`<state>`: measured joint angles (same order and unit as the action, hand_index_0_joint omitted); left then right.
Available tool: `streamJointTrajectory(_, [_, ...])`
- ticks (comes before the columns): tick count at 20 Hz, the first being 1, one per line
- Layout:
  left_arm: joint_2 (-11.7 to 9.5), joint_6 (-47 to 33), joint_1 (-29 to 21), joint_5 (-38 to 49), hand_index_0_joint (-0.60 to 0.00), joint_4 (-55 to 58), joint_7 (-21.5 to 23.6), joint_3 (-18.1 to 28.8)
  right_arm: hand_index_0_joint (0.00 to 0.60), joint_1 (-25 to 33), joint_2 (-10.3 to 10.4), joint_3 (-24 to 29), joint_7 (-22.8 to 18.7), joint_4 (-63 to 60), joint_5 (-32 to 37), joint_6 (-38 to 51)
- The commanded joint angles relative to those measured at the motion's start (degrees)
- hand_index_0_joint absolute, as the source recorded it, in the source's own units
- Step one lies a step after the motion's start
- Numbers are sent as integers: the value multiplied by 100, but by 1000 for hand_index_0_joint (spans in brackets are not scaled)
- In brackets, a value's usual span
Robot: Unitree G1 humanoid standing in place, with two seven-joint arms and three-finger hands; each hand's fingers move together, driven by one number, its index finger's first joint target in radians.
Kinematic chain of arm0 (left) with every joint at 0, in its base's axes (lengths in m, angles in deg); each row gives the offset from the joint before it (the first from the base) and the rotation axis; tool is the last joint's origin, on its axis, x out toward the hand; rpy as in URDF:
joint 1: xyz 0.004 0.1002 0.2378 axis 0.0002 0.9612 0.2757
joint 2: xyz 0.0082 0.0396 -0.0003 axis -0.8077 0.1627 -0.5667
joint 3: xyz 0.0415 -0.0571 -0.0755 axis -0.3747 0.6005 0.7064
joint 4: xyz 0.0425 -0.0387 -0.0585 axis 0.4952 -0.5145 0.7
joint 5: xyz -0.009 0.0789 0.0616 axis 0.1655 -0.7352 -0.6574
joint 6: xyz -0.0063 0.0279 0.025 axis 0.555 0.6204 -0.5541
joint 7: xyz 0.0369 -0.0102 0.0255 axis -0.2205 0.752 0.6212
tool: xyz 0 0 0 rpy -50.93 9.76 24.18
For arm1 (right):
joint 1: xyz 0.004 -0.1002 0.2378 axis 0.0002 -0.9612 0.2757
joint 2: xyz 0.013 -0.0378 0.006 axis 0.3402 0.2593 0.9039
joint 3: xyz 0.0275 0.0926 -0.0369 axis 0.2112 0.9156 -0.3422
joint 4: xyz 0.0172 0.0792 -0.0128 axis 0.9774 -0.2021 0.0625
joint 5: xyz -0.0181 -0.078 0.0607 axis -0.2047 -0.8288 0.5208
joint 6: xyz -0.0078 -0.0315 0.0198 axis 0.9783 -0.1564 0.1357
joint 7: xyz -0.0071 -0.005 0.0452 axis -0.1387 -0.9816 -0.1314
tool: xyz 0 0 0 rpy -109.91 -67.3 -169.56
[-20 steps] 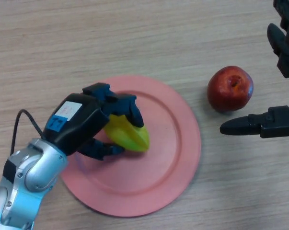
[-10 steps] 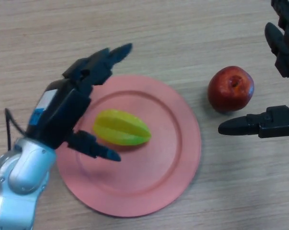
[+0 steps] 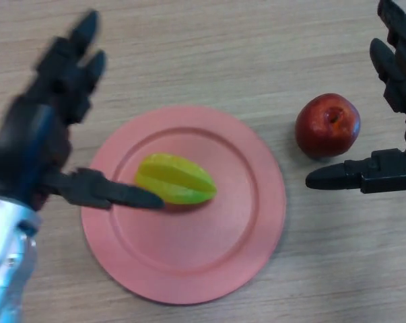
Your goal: Pick up the yellow starfruit and place it on the plate
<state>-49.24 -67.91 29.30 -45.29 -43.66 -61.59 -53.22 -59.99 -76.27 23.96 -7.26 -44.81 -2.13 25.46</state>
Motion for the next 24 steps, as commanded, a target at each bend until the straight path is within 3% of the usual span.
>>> streamJointTrajectory(1, [-188,-768,-31,592,0,417,518,514,0,134,-58,137,-99,223,311,989])
streamJointTrajectory(5, [-250,-706,-68,1169,0,526,769,475,0,166,-65,162,-166,214,384,1098])
streamJointTrajectory(11, [-269,-614,-113,587,0,506,891,388,0,244,-19,73,-232,106,513,1116])
streamJointTrajectory(17, [-372,-55,-150,-125,0,629,620,459,0,289,81,-132,-193,163,582,969])
streamJointTrajectory(24, [-261,-433,-55,-722,0,597,503,354,0,182,89,-97,-111,290,765,785])
